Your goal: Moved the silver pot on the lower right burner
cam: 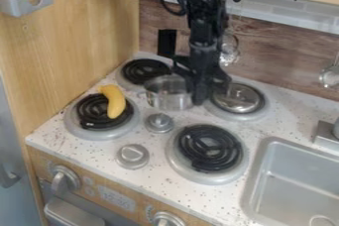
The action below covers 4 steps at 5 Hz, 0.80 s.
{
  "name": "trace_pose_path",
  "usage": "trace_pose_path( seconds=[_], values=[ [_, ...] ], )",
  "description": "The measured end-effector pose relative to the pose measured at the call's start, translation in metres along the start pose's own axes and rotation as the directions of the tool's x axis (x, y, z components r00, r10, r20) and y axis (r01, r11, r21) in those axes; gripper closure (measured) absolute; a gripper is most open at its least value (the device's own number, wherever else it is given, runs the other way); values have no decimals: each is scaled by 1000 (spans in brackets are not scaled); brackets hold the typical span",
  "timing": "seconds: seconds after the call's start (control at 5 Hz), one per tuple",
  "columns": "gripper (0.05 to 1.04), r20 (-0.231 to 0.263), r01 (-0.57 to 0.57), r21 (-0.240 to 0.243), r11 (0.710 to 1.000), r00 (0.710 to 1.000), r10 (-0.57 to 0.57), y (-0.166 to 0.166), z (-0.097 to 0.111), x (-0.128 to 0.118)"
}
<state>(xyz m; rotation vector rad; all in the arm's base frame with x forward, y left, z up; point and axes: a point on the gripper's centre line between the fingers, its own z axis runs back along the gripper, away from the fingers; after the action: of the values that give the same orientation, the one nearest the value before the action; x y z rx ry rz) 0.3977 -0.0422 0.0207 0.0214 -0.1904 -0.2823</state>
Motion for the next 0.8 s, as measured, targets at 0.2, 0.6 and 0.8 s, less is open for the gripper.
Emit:
trace_pose_path(
  seconds=[0.2,0.6,0.8],
  values=[
    [1028,7,71,-49,996,997,-71,-34,-13,-10],
    [1028,69,124,-49,991,990,-121,-61,-19,-7],
    [1028,52,155,-54,986,987,-153,-68,-28,-11]
  ],
)
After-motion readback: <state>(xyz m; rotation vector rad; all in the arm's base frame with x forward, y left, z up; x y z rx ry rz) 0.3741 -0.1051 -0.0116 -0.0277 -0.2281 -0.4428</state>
